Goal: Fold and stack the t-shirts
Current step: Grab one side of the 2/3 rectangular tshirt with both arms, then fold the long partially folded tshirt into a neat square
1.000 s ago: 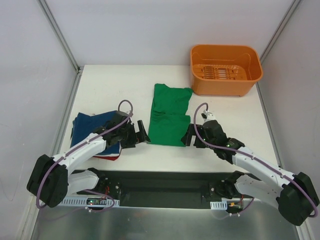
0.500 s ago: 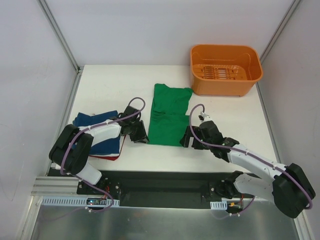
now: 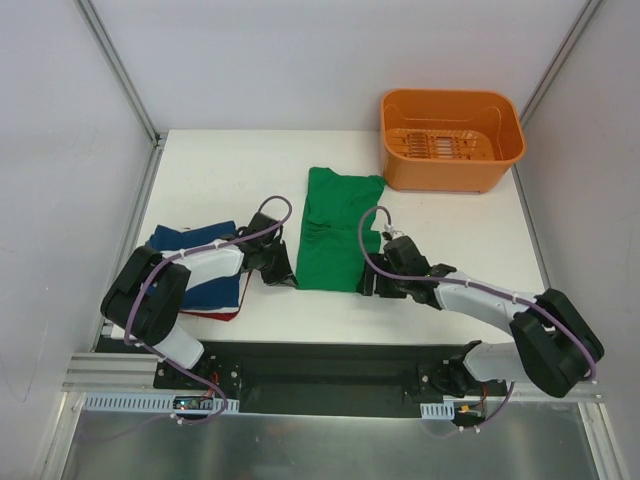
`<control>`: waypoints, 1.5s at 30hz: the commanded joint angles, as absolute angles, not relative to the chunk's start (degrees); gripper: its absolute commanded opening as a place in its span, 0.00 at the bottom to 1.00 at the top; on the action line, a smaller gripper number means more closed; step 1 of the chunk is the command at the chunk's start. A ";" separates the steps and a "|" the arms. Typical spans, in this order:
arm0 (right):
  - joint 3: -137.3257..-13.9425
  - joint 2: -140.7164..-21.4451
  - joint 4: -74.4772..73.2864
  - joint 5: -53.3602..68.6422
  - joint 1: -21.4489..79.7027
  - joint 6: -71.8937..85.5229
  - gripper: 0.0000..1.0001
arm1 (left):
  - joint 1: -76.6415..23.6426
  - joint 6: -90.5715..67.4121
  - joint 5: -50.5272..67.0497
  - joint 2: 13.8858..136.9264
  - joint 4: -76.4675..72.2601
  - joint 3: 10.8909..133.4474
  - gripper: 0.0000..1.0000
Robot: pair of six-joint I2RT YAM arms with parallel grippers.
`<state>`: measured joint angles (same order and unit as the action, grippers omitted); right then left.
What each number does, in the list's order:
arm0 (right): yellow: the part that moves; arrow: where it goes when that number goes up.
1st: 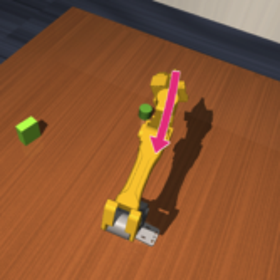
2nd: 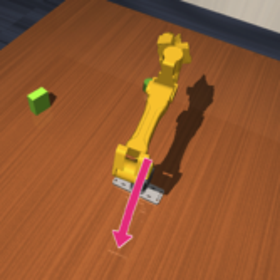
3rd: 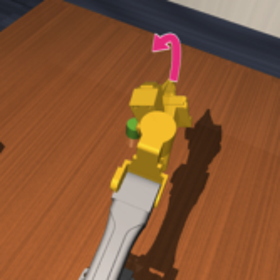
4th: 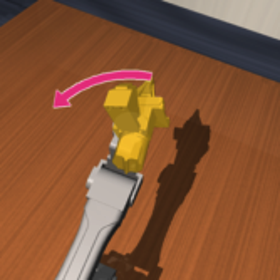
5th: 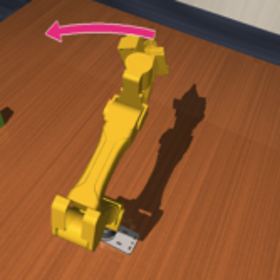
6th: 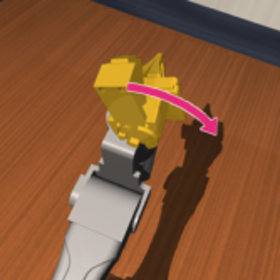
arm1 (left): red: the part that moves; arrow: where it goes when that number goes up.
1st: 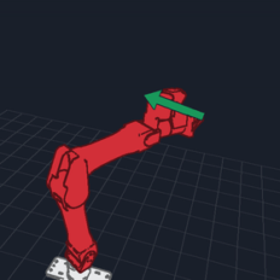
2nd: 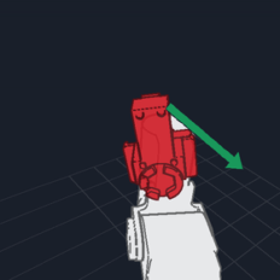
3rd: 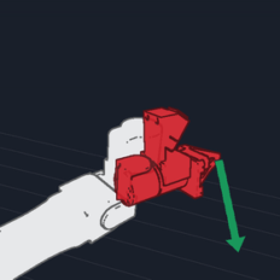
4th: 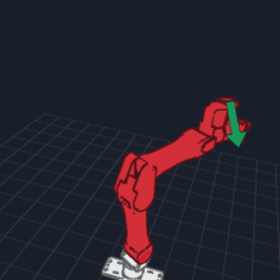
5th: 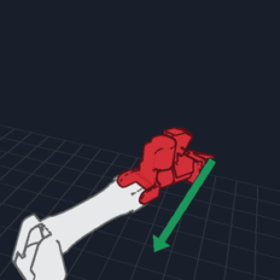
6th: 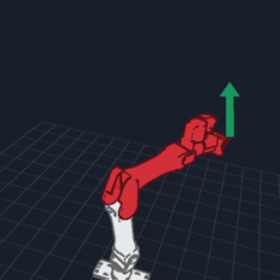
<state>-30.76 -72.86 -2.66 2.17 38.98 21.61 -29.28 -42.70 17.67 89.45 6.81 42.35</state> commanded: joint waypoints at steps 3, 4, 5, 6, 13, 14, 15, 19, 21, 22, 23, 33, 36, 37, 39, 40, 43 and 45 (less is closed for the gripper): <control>-34.89 -80.24 -0.88 6.84 38.94 19.78 0.40 | -29.62 -42.63 18.11 86.92 5.27 41.22 0.00; -34.98 -80.42 -0.79 7.73 38.94 19.95 0.32 | -29.62 -42.63 18.19 86.66 5.27 41.13 0.00; -34.98 -80.25 -0.62 8.69 38.94 20.13 0.21 | -29.62 -42.71 18.37 86.49 5.19 40.96 0.00; -34.37 -79.81 -0.53 10.35 39.11 20.82 0.16 | -29.62 -43.15 18.72 86.05 5.19 40.52 0.00; -33.91 -64.62 -11.83 21.08 41.74 22.24 0.01 | -33.82 -47.72 21.01 66.25 5.97 32.09 0.00; -34.53 -61.12 -15.00 22.05 42.01 21.71 0.01 | -34.27 -48.33 20.05 62.88 6.67 31.04 0.00; -35.06 -59.43 -20.68 24.15 42.45 21.62 0.01 | -34.71 -49.04 19.78 59.45 8.07 29.29 0.00; -36.12 -51.78 -27.59 31.01 42.80 22.50 0.01 | -37.26 -50.97 17.32 41.01 13.53 28.83 0.00; -38.05 -48.96 -31.18 34.08 42.98 22.41 0.01 | -39.28 -51.68 16.27 36.58 13.97 29.53 0.00; -38.93 -48.26 -32.42 34.45 43.07 22.41 0.01 | -39.72 -51.68 15.91 33.34 14.50 29.97 0.00; -40.41 -46.95 -34.52 34.71 42.98 22.06 0.01 | -40.07 -51.33 15.39 32.18 14.94 30.41 0.00; -47.90 -47.98 -37.27 30.94 40.70 17.23 0.01 | -40.08 -47.90 4.85 36.12 17.14 39.01 0.00; -47.64 -50.01 -33.32 32.25 37.36 16.61 0.01 | -40.08 -46.76 1.15 40.67 17.40 42.00 0.00; -47.20 -50.79 -31.92 32.86 36.57 16.44 0.01 | -40.08 -46.67 0.45 41.56 17.58 42.62 0.00; -46.41 -51.24 -26.82 34.45 34.20 16.96 0.01 | -40.08 -46.41 -1.22 42.88 17.93 44.03 0.00; -45.36 -52.02 -24.98 35.06 33.41 17.22 0.01 | -40.08 -46.49 -1.67 43.85 18.10 44.29 0.00; -44.48 -54.39 -21.01 35.51 30.59 17.32 0.01 | -40.08 -46.49 -3.60 44.91 18.19 44.91 0.00; -43.51 -56.33 -20.92 35.33 27.53 16.62 0.01 | -39.99 -46.32 -6.74 47.09 18.11 45.61 0.00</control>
